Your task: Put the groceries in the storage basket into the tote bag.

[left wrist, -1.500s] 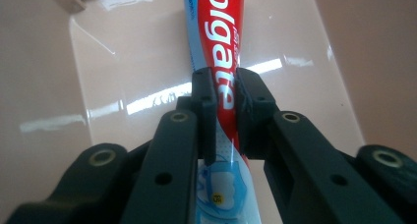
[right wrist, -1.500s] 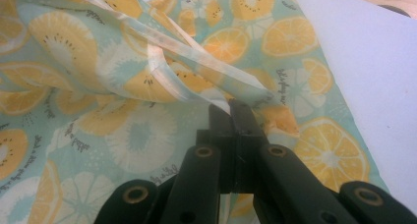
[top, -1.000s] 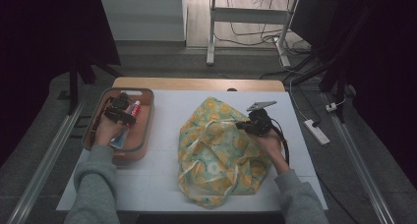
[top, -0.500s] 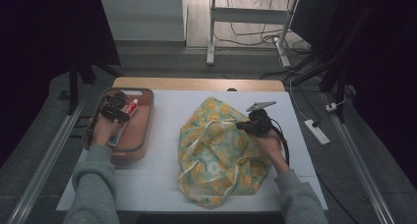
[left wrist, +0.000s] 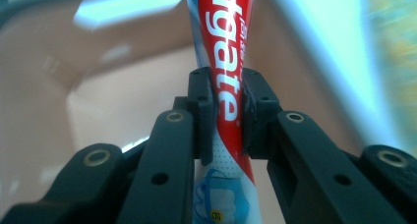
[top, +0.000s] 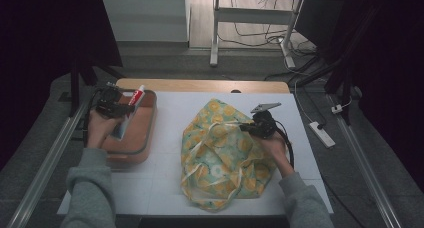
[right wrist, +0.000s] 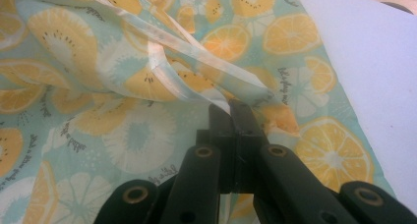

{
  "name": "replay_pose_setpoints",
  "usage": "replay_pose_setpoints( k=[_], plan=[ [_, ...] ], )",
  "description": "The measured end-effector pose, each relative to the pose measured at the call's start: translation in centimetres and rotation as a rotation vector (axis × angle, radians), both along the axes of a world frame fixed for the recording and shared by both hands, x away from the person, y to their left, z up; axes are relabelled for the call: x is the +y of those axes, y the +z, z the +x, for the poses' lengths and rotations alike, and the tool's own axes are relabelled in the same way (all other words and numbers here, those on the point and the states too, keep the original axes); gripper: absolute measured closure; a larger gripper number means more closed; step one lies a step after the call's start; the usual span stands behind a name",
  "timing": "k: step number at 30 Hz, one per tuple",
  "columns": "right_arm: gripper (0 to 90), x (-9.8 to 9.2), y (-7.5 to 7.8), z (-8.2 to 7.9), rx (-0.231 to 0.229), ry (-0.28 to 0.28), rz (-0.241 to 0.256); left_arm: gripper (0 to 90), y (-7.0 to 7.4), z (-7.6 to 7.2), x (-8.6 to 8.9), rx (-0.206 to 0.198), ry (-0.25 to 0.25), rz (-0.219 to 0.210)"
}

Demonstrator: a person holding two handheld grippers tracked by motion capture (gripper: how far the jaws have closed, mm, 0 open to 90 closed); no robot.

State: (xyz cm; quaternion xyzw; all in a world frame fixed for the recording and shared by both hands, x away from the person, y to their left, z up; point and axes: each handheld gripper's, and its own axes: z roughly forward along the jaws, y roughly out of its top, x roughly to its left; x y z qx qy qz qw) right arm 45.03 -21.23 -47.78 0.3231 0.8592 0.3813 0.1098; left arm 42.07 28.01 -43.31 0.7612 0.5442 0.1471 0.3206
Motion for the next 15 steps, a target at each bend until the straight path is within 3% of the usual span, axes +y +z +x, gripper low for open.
replay_pose_setpoints(
  k=[3,8,15],
  plan=[
    [89.1,0.1,0.0,0.0,-0.002,0.001,0.001,76.4,1.9,-1.2,-1.4,-0.061,-0.098,-0.086],
    [89.2,0.1,0.1,0.0,-0.003,0.002,0.005,76.5,3.7,-2.4,-4.0,-0.098,-0.296,-0.244],
    [89.2,0.4,0.1,0.1,-0.007,0.010,0.005,76.6,4.3,-3.3,-9.7,-0.109,-0.489,-0.262]
  ],
)
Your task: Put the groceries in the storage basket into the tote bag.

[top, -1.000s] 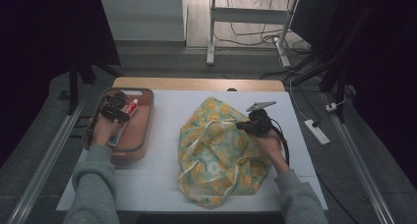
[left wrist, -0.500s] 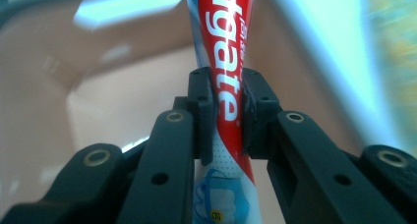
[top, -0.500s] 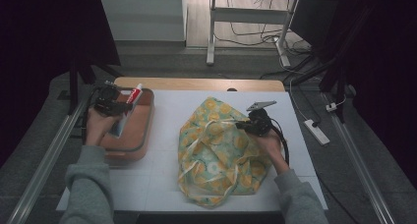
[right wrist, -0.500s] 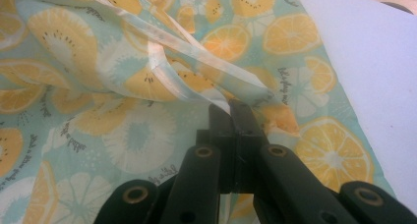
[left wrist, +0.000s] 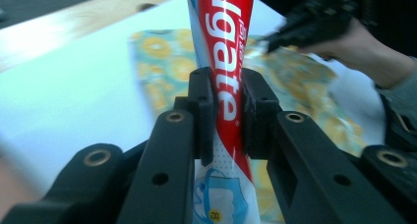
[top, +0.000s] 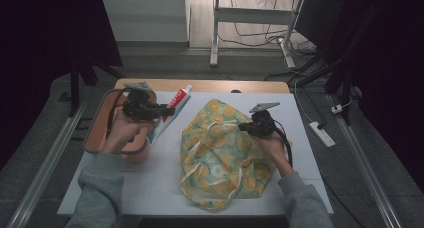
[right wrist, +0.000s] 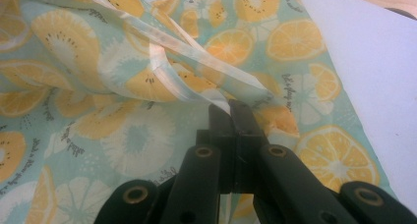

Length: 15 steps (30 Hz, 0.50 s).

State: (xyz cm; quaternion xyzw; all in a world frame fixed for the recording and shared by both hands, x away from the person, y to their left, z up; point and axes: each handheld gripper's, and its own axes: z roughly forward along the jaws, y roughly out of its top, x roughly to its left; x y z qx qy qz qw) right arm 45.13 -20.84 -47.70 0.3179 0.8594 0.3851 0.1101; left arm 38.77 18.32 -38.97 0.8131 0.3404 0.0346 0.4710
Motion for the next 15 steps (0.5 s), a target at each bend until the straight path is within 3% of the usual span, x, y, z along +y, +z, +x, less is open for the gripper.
replay_pose_setpoints(
  k=[8,15],
  plan=[
    [89.2,-0.1,0.3,-0.1,-0.002,0.006,0.019,76.6,-0.3,-1.0,-6.2,-0.028,-0.130,0.053],
    [89.2,0.0,0.8,-0.2,0.017,0.024,0.077,76.8,-1.5,-1.9,-12.3,-0.039,-0.232,0.046]
  ],
)
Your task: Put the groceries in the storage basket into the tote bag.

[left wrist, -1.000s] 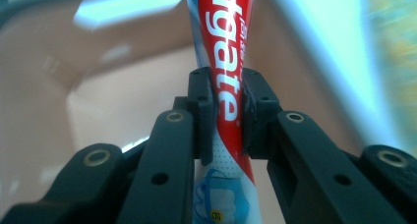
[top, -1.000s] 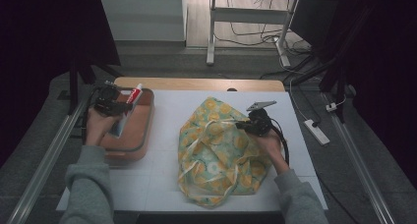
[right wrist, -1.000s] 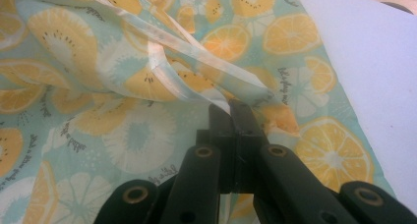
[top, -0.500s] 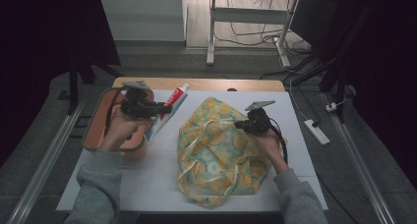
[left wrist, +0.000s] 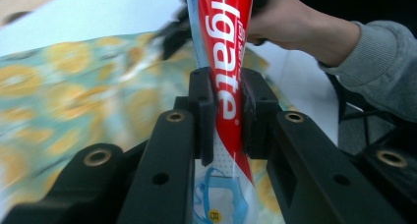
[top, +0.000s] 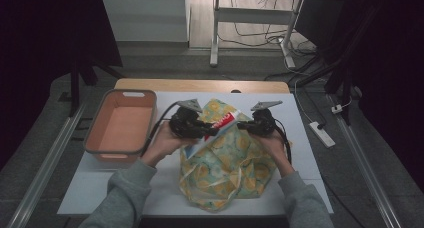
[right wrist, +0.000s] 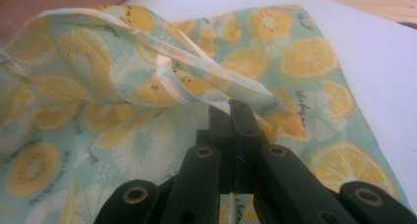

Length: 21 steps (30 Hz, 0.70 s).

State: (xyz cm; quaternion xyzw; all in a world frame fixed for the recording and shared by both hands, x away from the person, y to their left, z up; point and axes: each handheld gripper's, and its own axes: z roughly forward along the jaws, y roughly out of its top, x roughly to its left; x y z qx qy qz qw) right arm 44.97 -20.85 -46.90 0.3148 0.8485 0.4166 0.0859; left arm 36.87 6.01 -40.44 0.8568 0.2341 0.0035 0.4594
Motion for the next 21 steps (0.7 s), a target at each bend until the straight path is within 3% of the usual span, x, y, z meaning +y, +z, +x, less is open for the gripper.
replay_pose_setpoints(
  k=[4,6,7,15,21],
  plan=[
    [89.2,0.0,0.5,-0.1,0.013,0.014,0.044,76.9,-1.3,-0.1,-3.2,-0.023,-0.015,-0.002],
    [89.2,-0.4,0.8,-0.2,0.024,0.017,0.086,76.8,-2.1,0.2,-4.0,-0.013,-0.032,-0.015],
    [89.2,-0.6,0.9,-0.2,0.021,0.016,0.082,76.9,-2.4,0.2,-4.2,-0.015,-0.032,-0.021],
    [89.3,-2.0,1.4,0.0,0.035,0.002,0.129,77.2,-4.1,0.9,-3.6,0.012,-0.009,0.017],
    [89.4,-2.5,1.6,0.1,0.038,-0.001,0.150,77.6,-5.2,0.8,-3.5,0.001,-0.010,0.061]
  ],
)
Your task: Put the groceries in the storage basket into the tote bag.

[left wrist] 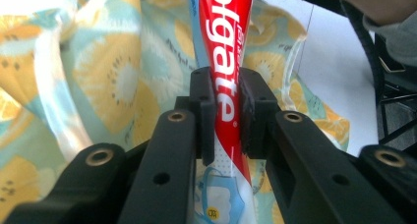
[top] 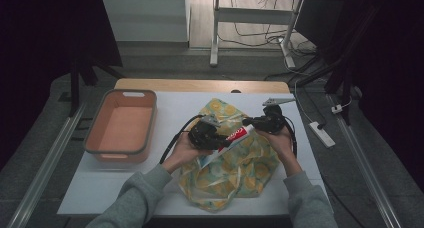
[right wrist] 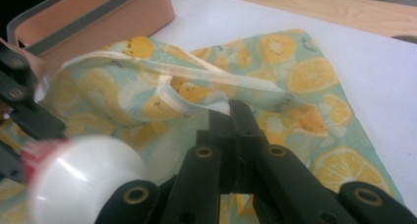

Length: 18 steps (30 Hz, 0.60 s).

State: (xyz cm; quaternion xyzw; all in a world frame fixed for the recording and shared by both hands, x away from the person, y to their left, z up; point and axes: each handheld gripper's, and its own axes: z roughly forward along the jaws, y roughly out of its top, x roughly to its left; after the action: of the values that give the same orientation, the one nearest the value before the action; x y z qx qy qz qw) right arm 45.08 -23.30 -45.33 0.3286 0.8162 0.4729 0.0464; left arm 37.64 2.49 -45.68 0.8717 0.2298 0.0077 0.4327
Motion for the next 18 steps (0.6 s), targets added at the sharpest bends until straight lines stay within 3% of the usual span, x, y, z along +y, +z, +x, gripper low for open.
replay_pose_setpoints(
  k=[5,10,18],
  plan=[
    [89.4,-0.2,0.5,-0.2,-0.018,0.007,0.028,78.0,-0.7,-0.2,-0.7,-0.025,-0.022,0.075],
    [89.4,-0.2,1.6,-0.7,-0.041,0.022,0.051,78.5,-1.3,-0.3,-1.2,-0.056,-0.011,0.163],
    [89.4,-0.4,3.1,-1.5,-0.081,0.029,0.071,78.8,-2.5,-0.4,-1.3,-0.049,-0.060,0.273]
  ],
)
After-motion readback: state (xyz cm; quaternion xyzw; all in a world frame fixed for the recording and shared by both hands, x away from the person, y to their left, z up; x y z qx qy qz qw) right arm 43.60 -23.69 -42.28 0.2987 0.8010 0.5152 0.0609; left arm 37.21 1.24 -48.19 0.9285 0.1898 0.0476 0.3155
